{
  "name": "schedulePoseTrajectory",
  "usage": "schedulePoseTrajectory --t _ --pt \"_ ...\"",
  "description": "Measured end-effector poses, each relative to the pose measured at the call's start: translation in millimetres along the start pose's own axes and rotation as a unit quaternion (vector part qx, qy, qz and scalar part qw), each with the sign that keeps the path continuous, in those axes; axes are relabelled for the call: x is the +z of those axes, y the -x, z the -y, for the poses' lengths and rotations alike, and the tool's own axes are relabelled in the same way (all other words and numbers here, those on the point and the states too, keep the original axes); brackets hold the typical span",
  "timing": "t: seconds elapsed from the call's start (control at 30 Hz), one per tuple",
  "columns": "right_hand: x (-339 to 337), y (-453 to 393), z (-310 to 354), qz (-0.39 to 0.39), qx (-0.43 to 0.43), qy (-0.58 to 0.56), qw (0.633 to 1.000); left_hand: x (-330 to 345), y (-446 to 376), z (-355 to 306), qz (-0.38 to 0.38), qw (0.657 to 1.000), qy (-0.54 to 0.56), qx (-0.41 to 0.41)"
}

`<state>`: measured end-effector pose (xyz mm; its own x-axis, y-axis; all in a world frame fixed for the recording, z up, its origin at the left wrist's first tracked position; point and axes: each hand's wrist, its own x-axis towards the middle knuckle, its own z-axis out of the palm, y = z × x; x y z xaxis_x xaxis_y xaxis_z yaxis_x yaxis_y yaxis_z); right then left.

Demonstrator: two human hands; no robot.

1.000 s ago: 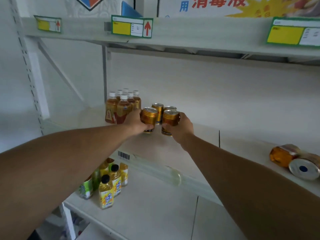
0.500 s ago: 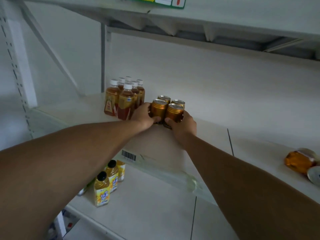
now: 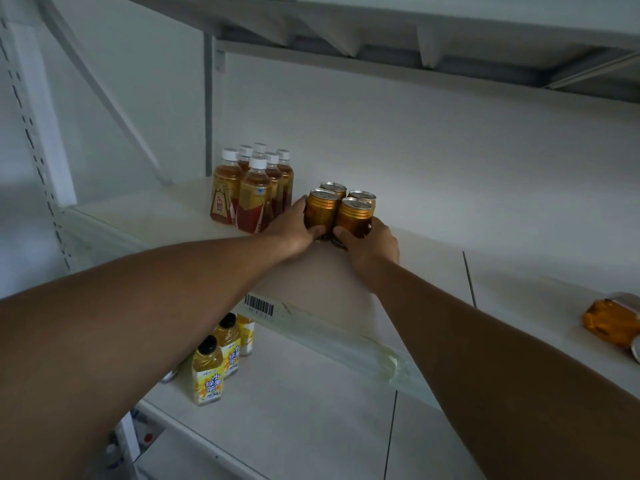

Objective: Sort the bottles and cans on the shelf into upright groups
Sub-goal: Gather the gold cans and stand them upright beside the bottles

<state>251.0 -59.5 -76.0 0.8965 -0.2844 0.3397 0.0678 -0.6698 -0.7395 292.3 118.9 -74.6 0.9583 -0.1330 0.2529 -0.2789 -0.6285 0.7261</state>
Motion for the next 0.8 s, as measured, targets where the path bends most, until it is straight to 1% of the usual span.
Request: schedulePoseTrajectory --t 0.1,0.2,0.27,0.33,0.43,0.57,0.7,0.8 --pt "-1.1 2.5 1.3 0.009 0.001 -0.023 1.0 -2.3 6.5 -3.3 0.004 1.0 -0.008 -0.02" --pt "-7.0 5.5 -0.3 0.021 0.002 -0.054 0.998 -9.3 20.8 -7.0 -0.02 0.999 -0.04 0.013" --pt "-11.4 9.9 -3.4 0.032 -0.004 -0.043 0.999 -16.5 34.8 -4.3 -0.019 0.996 -0.076 0.03" --pt "-19.2 17.4 -6.8 0.047 -0.026 -0.001 0.999 -23.4 49.3 -0.7 0.011 0.994 -0.101 0.045" --pt "-36.6 28.7 -12.6 0.074 -0.07 0.092 0.99 -33.2 62.7 -0.5 0.049 0.985 -0.144 0.077" --pt "-68.1 43.9 -16.8 0.095 -0.079 0.2 0.972 -37.7 72.3 -15.1 0.025 0.979 -0.177 0.096" --pt "-114.7 68.2 -24.6 0.112 -0.087 0.26 0.955 -33.3 90.9 -51.7 -0.007 0.971 -0.211 0.11" --pt "-162.4 86.8 -35.7 0.119 -0.086 0.289 0.946 -21.1 109.6 -88.0 -0.02 0.964 -0.236 0.123"
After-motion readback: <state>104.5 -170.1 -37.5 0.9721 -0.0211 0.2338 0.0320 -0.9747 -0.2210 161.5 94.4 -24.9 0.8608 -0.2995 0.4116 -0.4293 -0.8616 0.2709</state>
